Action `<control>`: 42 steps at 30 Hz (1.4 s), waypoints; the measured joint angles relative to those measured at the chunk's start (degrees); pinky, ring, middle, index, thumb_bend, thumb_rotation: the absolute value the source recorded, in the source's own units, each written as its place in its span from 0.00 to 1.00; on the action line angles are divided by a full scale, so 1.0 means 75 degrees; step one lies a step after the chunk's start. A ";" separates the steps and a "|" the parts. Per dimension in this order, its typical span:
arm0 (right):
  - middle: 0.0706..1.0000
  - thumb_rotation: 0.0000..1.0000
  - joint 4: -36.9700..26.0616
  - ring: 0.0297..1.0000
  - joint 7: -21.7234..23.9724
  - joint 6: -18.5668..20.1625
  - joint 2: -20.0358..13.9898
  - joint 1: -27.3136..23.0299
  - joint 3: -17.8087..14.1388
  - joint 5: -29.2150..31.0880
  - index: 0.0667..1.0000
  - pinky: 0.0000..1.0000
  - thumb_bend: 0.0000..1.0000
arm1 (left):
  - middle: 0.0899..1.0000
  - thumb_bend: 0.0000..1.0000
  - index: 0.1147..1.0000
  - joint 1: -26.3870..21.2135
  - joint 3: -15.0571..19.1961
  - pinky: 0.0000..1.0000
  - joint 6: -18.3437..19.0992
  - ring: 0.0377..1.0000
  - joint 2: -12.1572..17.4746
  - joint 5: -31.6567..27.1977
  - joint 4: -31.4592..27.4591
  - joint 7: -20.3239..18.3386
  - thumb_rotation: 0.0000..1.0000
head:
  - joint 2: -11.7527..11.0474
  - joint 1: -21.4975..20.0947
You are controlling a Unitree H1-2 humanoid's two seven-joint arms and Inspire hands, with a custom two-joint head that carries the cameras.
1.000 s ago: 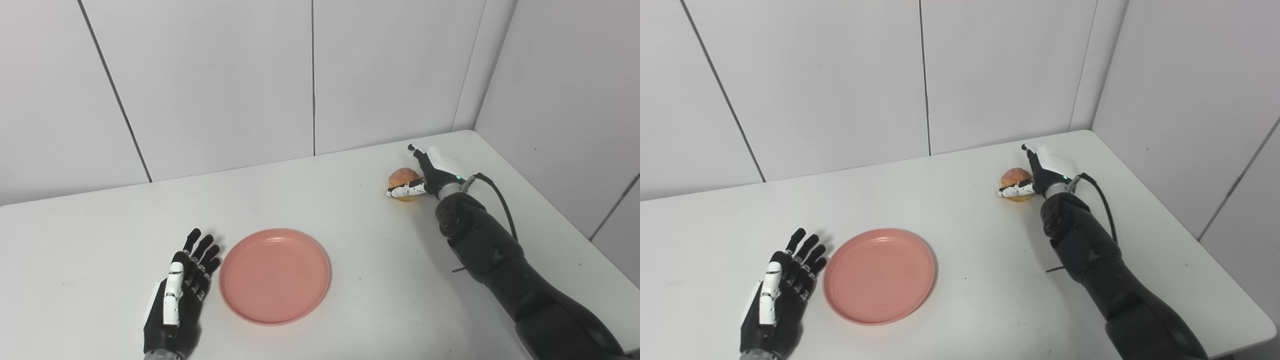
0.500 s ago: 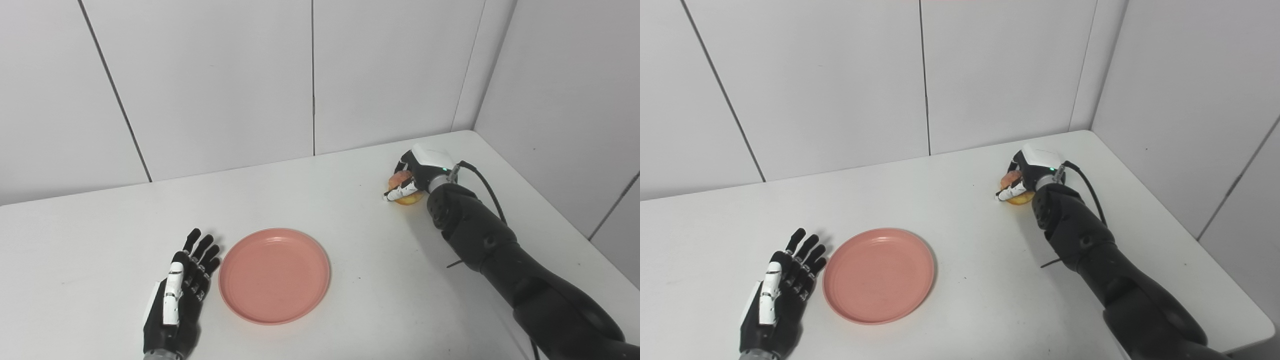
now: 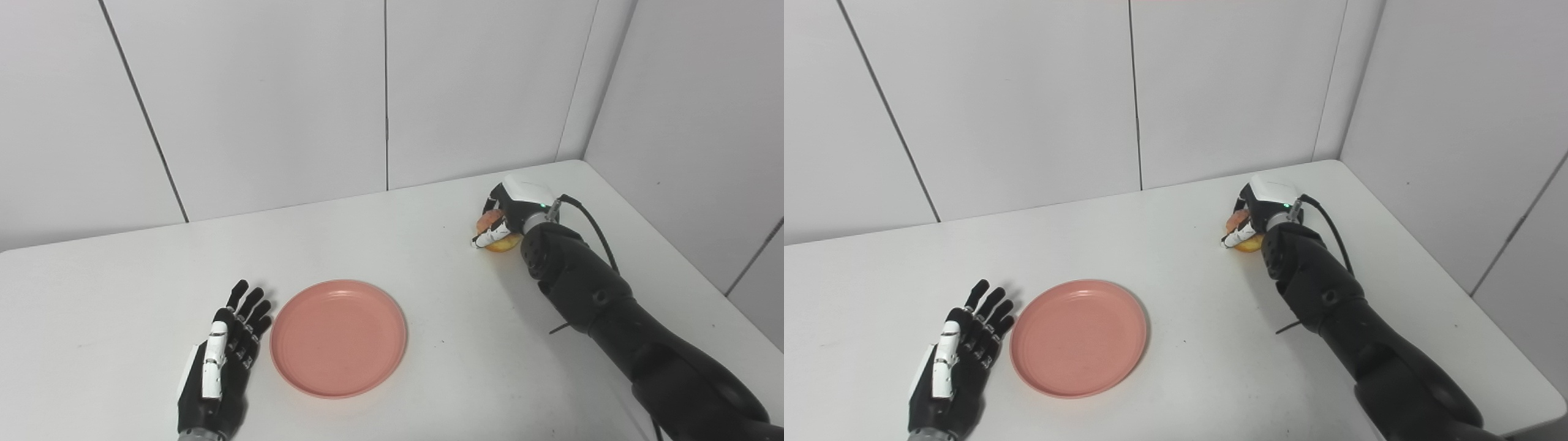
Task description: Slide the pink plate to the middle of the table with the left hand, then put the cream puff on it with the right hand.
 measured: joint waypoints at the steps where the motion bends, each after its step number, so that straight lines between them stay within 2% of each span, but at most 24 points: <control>1: 0.56 0.16 -0.0218 0.50 0.0055 0.0013 -0.0024 0.0072 -0.0003 -0.0002 0.46 0.40 0.49 | 0.94 0.40 0.94 0.0000 -0.0002 0.98 0.0000 0.95 -0.0002 0.0009 0.0001 0.0000 1.00 | 0.0000 0.0000; 7: 0.54 0.16 -0.1287 0.49 0.0335 0.0166 -0.0221 0.0275 -0.0165 -0.0051 0.46 0.41 0.49 | 0.94 0.42 0.94 0.0000 -0.0004 0.97 -0.0020 0.94 -0.0010 0.0054 0.0005 0.0008 1.00 | 0.0024 0.0117; 10: 0.45 0.16 -0.1997 0.40 0.0488 0.0218 -0.0276 0.0341 -0.0166 -0.0196 0.45 0.33 0.49 | 0.94 0.42 0.94 0.0001 -0.0009 0.97 -0.0030 0.94 -0.0026 0.0148 0.0005 0.0012 1.00 | 0.0047 0.0223; 11: 0.37 0.16 -0.2168 0.32 0.0512 0.0220 -0.0271 0.0345 -0.0167 -0.0216 0.45 0.26 0.49 | 0.94 0.42 0.94 0.0000 -0.0010 0.97 -0.0032 0.94 -0.0053 0.0191 0.0005 0.0016 1.00 | 0.0047 0.0269; 14: 0.35 0.16 -0.2738 0.29 0.0620 0.0283 -0.0212 0.0401 -0.0173 -0.0317 0.44 0.24 0.49 | 0.94 0.42 0.94 0.0000 -0.0009 0.97 -0.0033 0.94 -0.0117 0.0231 -0.0002 0.0061 1.00 | 0.0047 0.0328; 18: 0.26 0.15 -0.3549 0.20 0.0884 0.0317 -0.0078 0.0574 -0.0164 -0.0421 0.44 0.16 0.49 | 0.94 0.41 0.94 0.0001 -0.0010 0.97 -0.0068 0.94 -0.0200 0.0306 0.0001 0.0139 1.00 | 0.0094 0.0597; 21: 0.24 0.15 -0.4029 0.18 0.1050 0.0358 0.0119 0.0641 -0.0168 -0.0500 0.44 0.14 0.49 | 0.94 0.41 0.94 0.0011 -0.0039 0.97 -0.0098 0.94 -0.0229 0.0407 -0.0004 0.0193 1.00 | 0.0117 0.0715; 22: 0.39 0.16 -0.4200 0.32 0.1096 0.0373 0.0178 0.0673 -0.0163 -0.0545 0.45 0.25 0.49 | 0.94 0.41 0.94 0.0017 -0.0055 0.96 -0.0126 0.94 -0.0232 0.0510 -0.0010 0.0247 1.00 | 0.0117 0.0727; 26: 0.42 0.16 -0.4810 0.36 0.1332 0.0372 0.0305 0.0783 -0.0070 -0.0720 0.45 0.29 0.49 | 0.94 0.41 0.94 0.0098 -0.0088 0.95 -0.0188 0.93 -0.0326 0.0704 -0.0089 0.0418 1.00 | 0.0164 0.1043; 32: 0.54 0.16 -0.5463 0.48 0.1831 0.0372 0.0575 0.0970 0.0085 -0.0868 0.46 0.39 0.49 | 0.94 0.43 0.94 0.0269 -0.0116 0.93 -0.0425 0.93 -0.0491 0.1018 -0.0203 0.0731 1.00 | 0.0199 0.1360; 34: 0.48 0.16 -0.5629 0.43 0.1988 0.0365 0.0633 0.1048 0.0216 -0.0919 0.46 0.35 0.49 | 0.93 0.43 0.93 0.0317 -0.0126 0.93 -0.0498 0.93 -0.0534 0.1088 -0.0243 0.0820 1.00 | 0.0269 0.1639; 37: 0.49 0.16 -0.5818 0.44 0.2064 0.0293 0.0773 0.1211 0.0427 -0.1033 0.46 0.36 0.49 | 0.93 0.43 0.93 0.0447 -0.0131 0.93 -0.0607 0.93 -0.0662 0.1190 -0.0356 0.0989 1.00 | 0.0304 0.1815; 38: 0.50 0.30 -0.5857 0.44 0.2098 0.0291 0.0851 0.1262 0.0464 -0.1037 0.54 0.35 0.44 | 0.94 0.43 0.94 0.0532 -0.0143 0.93 -0.0644 0.93 -0.0722 0.1230 -0.0437 0.1046 1.00 | 0.0305 0.1817; 39: 0.50 0.35 -0.5893 0.44 0.2166 0.0290 0.0917 0.1321 0.0481 -0.1039 0.57 0.35 0.43 | 0.94 0.43 0.94 0.0598 -0.0181 0.94 -0.0680 0.94 -0.0781 0.1307 -0.0485 0.1118 1.00 | 0.0351 0.1991; 40: 0.47 0.36 -0.5919 0.41 0.2228 0.0290 0.0977 0.1371 0.0519 -0.1037 0.57 0.33 0.42 | 0.94 0.43 0.94 0.0656 -0.0226 0.94 -0.0718 0.94 -0.0836 0.1397 -0.0522 0.1211 1.00 | 0.0410 0.2166; 42: 0.39 0.31 -0.5922 0.34 0.2310 0.0272 0.1114 0.1470 0.0611 -0.1032 0.49 0.28 0.41 | 0.94 0.42 0.94 0.0737 -0.0291 0.94 -0.0769 0.94 -0.0974 0.1652 -0.0567 0.1375 1.00 | 0.0457 0.2343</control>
